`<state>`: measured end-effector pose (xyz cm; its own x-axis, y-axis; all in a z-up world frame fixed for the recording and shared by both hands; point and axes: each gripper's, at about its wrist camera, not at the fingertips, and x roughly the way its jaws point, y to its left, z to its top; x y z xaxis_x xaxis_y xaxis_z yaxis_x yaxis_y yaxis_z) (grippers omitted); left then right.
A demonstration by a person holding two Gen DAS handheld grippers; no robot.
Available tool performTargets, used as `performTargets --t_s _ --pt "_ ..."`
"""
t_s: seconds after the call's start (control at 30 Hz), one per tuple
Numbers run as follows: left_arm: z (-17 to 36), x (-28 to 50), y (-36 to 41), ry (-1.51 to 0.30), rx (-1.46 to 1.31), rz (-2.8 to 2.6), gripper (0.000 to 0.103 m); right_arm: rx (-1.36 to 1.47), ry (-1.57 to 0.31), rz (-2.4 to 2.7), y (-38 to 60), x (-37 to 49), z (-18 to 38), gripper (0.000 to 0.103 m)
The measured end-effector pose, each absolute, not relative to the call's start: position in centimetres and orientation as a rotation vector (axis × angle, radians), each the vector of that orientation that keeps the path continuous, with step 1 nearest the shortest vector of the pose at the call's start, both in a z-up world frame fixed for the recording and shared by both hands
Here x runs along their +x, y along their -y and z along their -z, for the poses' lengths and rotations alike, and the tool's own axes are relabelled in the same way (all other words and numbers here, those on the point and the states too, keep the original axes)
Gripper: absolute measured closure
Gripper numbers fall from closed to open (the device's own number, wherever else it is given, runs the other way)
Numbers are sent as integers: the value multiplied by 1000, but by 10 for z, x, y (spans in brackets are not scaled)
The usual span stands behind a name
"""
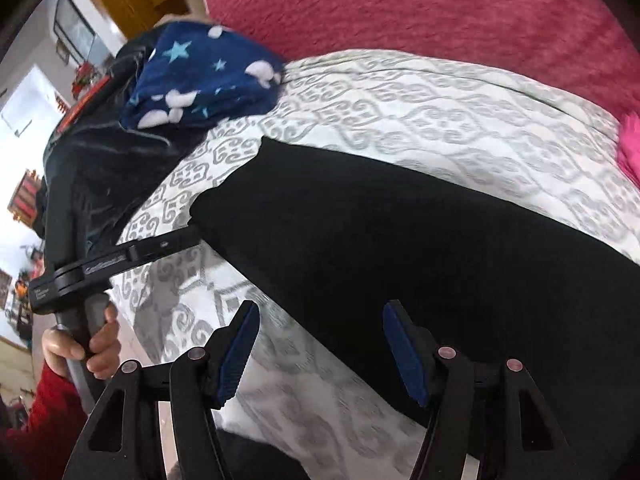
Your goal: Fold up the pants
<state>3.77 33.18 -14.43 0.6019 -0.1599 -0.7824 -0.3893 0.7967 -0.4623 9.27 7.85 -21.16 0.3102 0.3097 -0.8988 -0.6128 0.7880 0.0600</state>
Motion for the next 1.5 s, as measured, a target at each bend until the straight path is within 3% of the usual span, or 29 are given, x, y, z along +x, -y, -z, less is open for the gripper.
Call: performTargets --t_s 0.57,0.97,1.27,1.33,1.4,1.5 --pt "155 57 -335 -956 -643 -138 36 -336 -1185 -561 -86 121 252 37" --pt "151 53 -328 -1064 -630 -176 36 -320 -1190 -570 -83 125 251 35" --pt "161 73 -343 -989 -771 -146 35 -329 -1177 -577 -85 124 251 29" --pt "161 79 -343 -978 -753 -161 41 -320 -1182 -580 -84 125 251 29" --pt "162 84 -344 -991 -718 -186 74 -308 -1186 -581 -84 126 251 29" --pt "166 85 -348 -999 -721 -197 88 -304 -1185 -581 -84 126 251 29"
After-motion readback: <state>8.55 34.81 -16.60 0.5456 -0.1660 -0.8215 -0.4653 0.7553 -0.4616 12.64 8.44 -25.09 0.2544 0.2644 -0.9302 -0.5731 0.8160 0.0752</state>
